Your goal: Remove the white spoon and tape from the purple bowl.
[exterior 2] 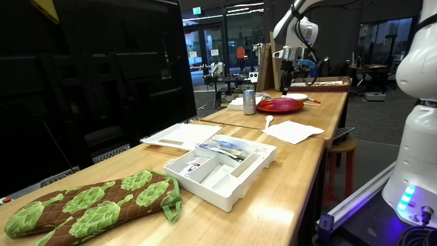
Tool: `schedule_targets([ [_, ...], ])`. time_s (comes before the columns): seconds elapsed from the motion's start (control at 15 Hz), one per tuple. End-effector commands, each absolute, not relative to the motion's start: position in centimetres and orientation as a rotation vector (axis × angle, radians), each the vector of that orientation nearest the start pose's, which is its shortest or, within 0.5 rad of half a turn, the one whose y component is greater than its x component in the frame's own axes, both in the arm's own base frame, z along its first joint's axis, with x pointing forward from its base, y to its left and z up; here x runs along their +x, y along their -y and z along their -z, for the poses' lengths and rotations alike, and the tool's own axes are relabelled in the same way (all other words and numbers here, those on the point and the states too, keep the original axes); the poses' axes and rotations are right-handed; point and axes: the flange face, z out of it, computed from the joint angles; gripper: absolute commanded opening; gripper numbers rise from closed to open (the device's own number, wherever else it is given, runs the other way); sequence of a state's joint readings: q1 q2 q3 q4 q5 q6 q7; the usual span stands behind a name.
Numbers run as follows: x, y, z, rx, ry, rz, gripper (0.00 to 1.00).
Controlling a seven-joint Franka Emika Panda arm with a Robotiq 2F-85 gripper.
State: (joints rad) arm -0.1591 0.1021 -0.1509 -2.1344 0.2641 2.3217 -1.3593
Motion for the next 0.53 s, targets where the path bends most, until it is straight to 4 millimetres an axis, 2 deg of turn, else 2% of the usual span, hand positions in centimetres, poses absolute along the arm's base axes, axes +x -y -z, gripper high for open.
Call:
schedule_targets([
  [0.0,53.94,16.66,-36.92,-2.776,1.304,0.3,1.0],
  [0.47,53.73,17.07,-36.29,-2.746,1.3,0.251,1.0],
])
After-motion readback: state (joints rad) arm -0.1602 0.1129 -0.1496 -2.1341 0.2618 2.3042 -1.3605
